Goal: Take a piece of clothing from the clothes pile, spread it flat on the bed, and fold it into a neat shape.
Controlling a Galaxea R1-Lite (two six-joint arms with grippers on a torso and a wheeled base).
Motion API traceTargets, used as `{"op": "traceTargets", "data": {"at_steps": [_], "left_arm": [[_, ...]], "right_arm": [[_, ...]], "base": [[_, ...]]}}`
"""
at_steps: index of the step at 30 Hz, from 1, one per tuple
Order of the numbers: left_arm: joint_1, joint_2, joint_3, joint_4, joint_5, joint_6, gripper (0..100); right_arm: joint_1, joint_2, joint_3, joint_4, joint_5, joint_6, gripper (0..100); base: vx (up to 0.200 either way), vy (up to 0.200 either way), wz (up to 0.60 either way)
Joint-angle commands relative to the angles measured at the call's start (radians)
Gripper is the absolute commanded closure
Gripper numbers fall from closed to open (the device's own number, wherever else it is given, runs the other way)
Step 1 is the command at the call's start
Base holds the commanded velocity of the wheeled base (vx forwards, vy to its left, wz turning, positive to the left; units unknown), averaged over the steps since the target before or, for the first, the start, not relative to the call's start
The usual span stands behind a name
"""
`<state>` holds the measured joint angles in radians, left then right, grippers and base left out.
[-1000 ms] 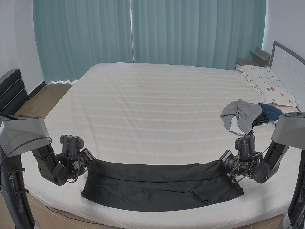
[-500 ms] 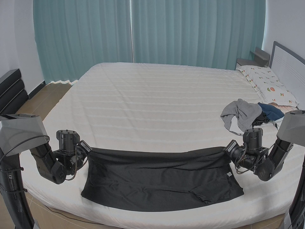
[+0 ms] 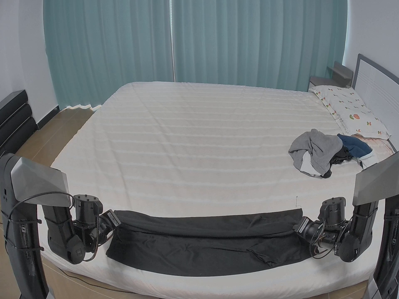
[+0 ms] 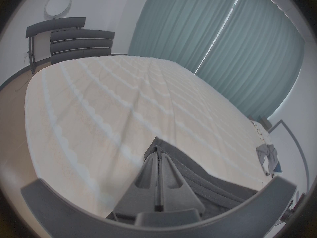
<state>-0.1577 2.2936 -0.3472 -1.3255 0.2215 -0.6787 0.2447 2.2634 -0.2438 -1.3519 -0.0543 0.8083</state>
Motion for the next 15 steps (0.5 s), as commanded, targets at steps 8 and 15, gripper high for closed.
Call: {"op": "traceTargets", "data": {"at_steps": [8, 15], "left_arm": [[-0.031, 0.061, 0.068, -0.043, -0.004, 0.03, 100], [-0.031, 0.053, 0.08, -0.043, -0.004, 0.03, 0]], "right_arm": [[-0.001, 0.16, 0.067, -0.144, 0.001, -0.047, 100], [-0.001, 0.154, 0.067, -0.147, 0.001, -0.047, 0]], "base": [[0.0, 0.0, 0.0], [0.0, 0.0, 0.0]]}}
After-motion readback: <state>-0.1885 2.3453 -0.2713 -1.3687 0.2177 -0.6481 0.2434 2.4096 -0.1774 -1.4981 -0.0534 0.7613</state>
